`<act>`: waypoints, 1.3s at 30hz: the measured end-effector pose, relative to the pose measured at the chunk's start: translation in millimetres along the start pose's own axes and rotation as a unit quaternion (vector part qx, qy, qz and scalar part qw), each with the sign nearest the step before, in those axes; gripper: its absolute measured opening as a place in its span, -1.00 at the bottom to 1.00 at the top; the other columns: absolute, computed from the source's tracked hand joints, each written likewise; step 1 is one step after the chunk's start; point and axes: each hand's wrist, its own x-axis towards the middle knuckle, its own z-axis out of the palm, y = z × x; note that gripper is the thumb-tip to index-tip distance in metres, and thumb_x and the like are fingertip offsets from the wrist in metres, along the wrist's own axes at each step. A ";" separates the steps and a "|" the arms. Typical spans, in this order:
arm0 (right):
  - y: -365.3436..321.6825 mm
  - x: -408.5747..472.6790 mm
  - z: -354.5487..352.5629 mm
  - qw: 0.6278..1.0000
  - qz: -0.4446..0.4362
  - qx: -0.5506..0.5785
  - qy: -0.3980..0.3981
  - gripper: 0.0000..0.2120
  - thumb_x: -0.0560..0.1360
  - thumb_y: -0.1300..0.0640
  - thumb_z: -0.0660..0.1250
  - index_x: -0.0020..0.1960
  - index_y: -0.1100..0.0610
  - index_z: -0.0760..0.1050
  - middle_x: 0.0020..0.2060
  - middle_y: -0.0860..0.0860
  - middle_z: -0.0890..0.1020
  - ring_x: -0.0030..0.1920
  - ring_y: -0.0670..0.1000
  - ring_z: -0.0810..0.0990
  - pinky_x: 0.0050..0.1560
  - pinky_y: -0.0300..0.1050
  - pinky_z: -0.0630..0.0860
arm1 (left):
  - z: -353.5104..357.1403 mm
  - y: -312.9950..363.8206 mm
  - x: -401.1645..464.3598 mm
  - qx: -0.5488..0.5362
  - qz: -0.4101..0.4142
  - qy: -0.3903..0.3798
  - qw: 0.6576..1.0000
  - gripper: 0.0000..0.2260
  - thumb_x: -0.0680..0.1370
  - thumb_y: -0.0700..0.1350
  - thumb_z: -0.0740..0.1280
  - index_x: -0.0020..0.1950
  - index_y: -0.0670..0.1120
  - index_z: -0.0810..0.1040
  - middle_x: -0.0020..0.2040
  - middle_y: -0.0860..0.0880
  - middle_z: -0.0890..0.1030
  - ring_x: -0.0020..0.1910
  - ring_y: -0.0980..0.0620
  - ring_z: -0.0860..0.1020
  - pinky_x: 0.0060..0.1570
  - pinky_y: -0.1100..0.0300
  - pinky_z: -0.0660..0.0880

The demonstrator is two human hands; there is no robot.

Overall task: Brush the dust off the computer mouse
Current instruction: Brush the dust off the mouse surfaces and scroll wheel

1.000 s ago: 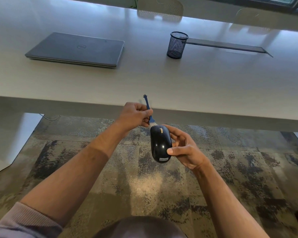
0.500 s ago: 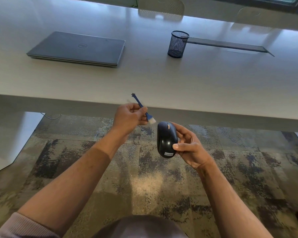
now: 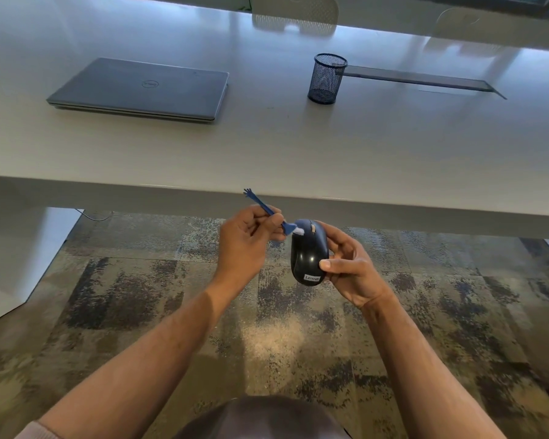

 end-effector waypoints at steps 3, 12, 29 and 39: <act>0.1 0.5 -1.9 1.000 0.001 -0.001 0.010 -0.20 0.16 0.30 0.50 0.40 0.23 0.41 0.20 0.13 0.63 0.11 0.14 0.67 0.01 0.02 0.65 | -2.4 -1.5 -15.6 0.006 0.005 -0.046 0.999 -0.88 0.53 -0.26 0.36 -0.04 -0.04 0.60 -0.18 0.02 0.69 -0.18 0.00 0.68 -0.15 0.17 0.63; -3.4 1.7 -6.3 1.000 -0.004 0.001 0.017 -0.20 0.16 0.28 0.51 0.39 0.20 0.42 0.24 0.14 0.60 0.16 0.16 0.65 0.03 0.06 0.64 | -19.6 -16.0 -43.9 0.004 0.003 -0.081 0.997 -0.89 0.44 -0.14 0.38 -0.05 -0.07 0.63 -0.11 -0.03 0.70 -0.14 -0.07 0.68 -0.08 0.07 0.63; -1.6 7.4 -4.0 0.999 0.007 0.001 0.041 -0.22 0.15 0.28 0.52 0.37 0.18 0.45 0.19 0.12 0.63 0.10 0.15 0.67 -0.04 0.01 0.66 | -19.1 -9.8 -30.9 0.055 0.010 -0.098 0.994 -0.89 0.42 -0.09 0.42 -0.10 0.09 0.64 -0.14 0.01 0.71 -0.17 -0.04 0.68 -0.10 0.12 0.62; 0.1 9.8 0.1 0.999 0.016 -0.040 0.013 -0.21 0.21 0.38 0.51 0.43 0.21 0.42 0.33 0.19 0.53 0.12 0.18 0.66 0.01 0.06 0.65 | -23.8 7.0 -8.6 0.022 0.039 -0.063 0.997 -0.90 0.47 -0.24 0.41 -0.09 -0.05 0.62 -0.21 0.04 0.70 -0.27 0.03 0.67 -0.18 0.24 0.60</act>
